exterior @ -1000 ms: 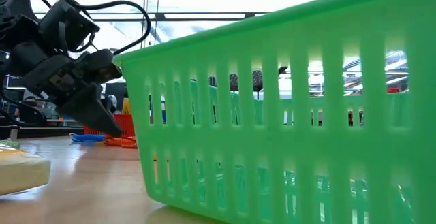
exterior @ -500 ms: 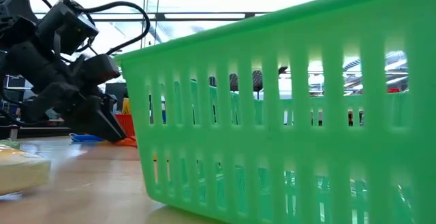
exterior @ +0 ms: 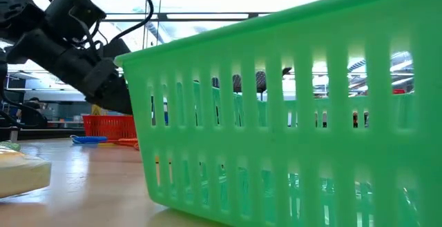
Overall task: Pick & Place Office Desk Supplies
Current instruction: Put the orange spring keychain into the black basket
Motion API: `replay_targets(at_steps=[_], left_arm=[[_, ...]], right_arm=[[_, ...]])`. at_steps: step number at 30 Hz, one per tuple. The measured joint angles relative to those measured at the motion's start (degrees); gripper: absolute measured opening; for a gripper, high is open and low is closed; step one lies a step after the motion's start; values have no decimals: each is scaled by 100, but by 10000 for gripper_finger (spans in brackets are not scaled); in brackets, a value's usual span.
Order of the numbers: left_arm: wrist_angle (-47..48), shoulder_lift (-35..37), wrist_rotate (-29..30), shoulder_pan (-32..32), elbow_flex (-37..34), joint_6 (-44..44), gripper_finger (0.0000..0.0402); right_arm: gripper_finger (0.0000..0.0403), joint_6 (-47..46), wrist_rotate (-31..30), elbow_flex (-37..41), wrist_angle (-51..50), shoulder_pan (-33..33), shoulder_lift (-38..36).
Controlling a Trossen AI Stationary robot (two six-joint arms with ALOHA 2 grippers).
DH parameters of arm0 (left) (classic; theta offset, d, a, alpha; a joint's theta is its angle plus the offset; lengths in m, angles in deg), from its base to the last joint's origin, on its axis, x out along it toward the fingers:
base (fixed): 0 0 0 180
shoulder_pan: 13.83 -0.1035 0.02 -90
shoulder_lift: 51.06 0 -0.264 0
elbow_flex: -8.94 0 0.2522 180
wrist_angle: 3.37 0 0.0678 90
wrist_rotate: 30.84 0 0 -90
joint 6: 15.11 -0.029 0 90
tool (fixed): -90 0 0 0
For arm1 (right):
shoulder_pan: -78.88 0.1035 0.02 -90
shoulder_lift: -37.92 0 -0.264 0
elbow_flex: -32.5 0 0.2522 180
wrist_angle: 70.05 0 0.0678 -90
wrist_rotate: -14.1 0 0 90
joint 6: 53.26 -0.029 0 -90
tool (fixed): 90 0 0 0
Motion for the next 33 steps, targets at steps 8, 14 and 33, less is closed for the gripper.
replay_targets(at_steps=[8,14,33], left_arm=[[258,-31,-299,-473,181,-480,129],[555,-151,-1062,-1004,181,-862,129],[373,-195,-2323,-1839,182,-1346,129]], right_arm=[[43,-149,-11,0,0,0,0],[43,-149,-11,0,0,0,1],[43,-145,-199,0,-1,0,2]])
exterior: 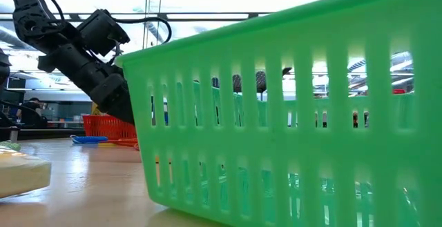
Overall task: Pick & Place Office Desk Supplies
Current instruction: Put the orange spring keychain into the black basket
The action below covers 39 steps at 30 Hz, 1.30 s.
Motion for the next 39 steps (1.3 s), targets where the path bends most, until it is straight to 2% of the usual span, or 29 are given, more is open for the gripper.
replay_targets(at_steps=[6,12,15,18,22,30,33,39], left_arm=[[10,-442,-63,11,130,3,129],[-16,-794,148,7,442,-207,123],[-16,-815,140,17,493,-364,88],[11,-815,108,17,493,-411,24],[26,-815,152,62,493,-335,7],[28,-683,1234,630,488,22,4],[19,-484,1753,885,487,93,3],[84,91,2314,1291,487,116,2]], right_arm=[[43,0,-1,0,1,0,-1],[43,0,-2,0,1,0,0],[43,0,0,0,1,0,-2],[43,-2,-1,0,1,0,0],[43,-2,0,0,1,0,0],[43,-2,-2,0,1,0,0],[43,-5,-31,0,1,0,0],[43,-163,-232,0,3,0,0]])
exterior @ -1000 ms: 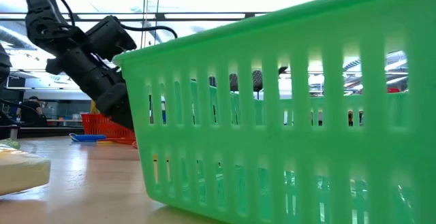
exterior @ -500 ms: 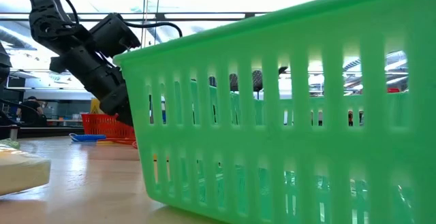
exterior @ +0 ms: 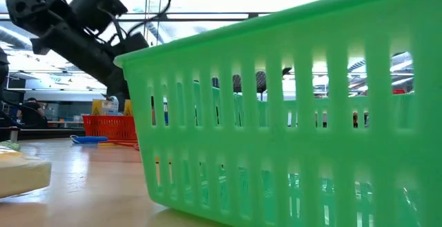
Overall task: Pick & Place Office Desk Supplies
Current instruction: Put the orange spring keychain into the black basket
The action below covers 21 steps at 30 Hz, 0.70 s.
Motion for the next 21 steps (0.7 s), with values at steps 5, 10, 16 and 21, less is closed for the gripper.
replay_targets(at_steps=[5,10,16,21], left_arm=[[120,535,712,359,0,-67,2],[131,966,1772,733,0,-381,2],[125,1339,2140,919,94,-776,1],[117,1427,2146,978,361,-1273,1]], right_arm=[[43,-80,0,0,0,0,0],[43,-79,-2,0,-2,0,1],[43,-18,-198,0,7,0,123],[44,-249,-960,0,84,-134,457]])
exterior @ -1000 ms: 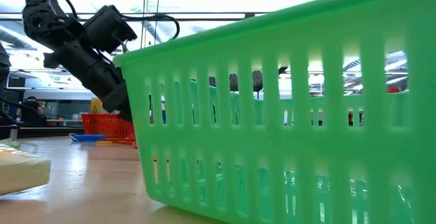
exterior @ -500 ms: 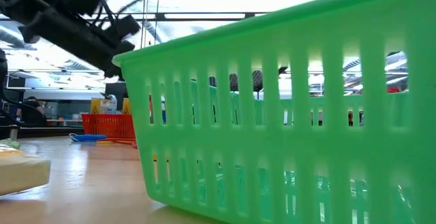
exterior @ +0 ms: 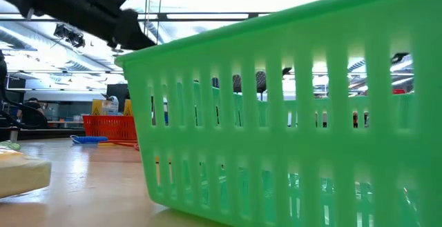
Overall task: Pick & Place Office Desk Supplies
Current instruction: Put the orange spring keychain into the black basket
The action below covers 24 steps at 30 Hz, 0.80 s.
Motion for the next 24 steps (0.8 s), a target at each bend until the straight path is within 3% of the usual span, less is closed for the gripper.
replay_targets(at_steps=[6,10,16,19,24], left_arm=[[-24,-2,-617,78,483,-573,1],[-155,-15,-1557,63,764,-775,1],[-1201,-495,-3024,-291,849,-939,1],[-1843,-907,-3501,-575,849,-920,1],[-2326,-1539,-4263,-961,1139,-808,1]], right_arm=[[77,-379,-347,0,370,-407,521],[136,-5,-333,0,1129,-674,1007],[227,543,-70,0,2801,-1065,1937],[244,671,169,-31,3558,-1243,2519],[247,751,307,-630,3740,-1415,3674]])
